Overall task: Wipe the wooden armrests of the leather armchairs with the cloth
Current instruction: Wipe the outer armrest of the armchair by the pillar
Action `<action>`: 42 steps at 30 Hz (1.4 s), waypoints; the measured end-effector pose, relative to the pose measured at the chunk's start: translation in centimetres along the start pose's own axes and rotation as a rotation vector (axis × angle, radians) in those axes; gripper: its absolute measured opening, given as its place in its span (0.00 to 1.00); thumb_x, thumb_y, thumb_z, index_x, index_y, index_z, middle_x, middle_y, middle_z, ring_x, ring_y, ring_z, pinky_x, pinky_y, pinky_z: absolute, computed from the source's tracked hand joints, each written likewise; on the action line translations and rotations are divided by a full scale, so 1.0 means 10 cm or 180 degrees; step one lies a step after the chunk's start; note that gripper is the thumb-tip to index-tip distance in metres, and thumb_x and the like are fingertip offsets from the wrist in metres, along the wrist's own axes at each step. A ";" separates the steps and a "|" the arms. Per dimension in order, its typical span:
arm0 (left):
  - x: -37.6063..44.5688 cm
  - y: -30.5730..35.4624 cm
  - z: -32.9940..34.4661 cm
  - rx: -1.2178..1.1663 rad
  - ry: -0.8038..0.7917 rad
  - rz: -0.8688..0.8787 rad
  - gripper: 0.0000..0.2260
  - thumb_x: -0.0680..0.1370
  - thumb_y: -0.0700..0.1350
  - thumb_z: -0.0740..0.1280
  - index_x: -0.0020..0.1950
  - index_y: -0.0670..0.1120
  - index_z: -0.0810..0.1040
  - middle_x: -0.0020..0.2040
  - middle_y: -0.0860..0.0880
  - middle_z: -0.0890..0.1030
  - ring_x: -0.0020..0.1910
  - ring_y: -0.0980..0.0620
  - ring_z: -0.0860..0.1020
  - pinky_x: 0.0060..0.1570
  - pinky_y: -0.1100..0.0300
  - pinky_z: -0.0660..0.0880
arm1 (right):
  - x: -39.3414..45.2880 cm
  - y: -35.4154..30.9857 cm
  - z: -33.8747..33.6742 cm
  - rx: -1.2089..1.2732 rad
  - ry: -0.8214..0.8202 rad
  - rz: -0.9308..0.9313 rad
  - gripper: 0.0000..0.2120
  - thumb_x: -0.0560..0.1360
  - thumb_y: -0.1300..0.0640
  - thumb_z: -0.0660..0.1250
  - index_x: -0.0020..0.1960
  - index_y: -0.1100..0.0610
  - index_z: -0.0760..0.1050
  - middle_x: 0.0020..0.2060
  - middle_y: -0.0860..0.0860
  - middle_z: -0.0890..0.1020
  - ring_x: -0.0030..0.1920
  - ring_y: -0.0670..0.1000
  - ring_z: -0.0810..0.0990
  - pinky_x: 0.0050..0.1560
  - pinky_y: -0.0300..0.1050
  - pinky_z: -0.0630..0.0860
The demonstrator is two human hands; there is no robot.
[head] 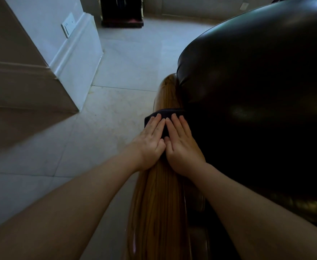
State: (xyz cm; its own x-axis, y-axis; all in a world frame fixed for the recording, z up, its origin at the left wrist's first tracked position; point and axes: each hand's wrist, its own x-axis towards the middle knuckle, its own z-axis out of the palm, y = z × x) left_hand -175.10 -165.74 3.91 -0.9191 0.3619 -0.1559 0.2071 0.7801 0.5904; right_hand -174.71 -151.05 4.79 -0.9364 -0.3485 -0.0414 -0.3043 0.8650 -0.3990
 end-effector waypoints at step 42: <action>-3.08 0.61 1.78 0.1312 0.1027 0.0361 0.25 0.81 0.49 0.49 0.77 0.40 0.55 0.77 0.41 0.54 0.76 0.40 0.55 0.72 0.38 0.53 | -3.27 -0.53 0.94 -0.0266 0.0059 -0.0189 0.27 0.81 0.48 0.50 0.78 0.55 0.52 0.78 0.54 0.56 0.78 0.54 0.49 0.71 0.59 0.55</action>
State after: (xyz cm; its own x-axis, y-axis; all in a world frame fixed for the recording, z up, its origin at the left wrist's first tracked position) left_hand -139.57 -163.04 -1.82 -0.9262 0.3309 0.1807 0.3660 0.9044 0.2194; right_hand -140.82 -147.62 -0.38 -0.9191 -0.3939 -0.0026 -0.3721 0.8704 -0.3223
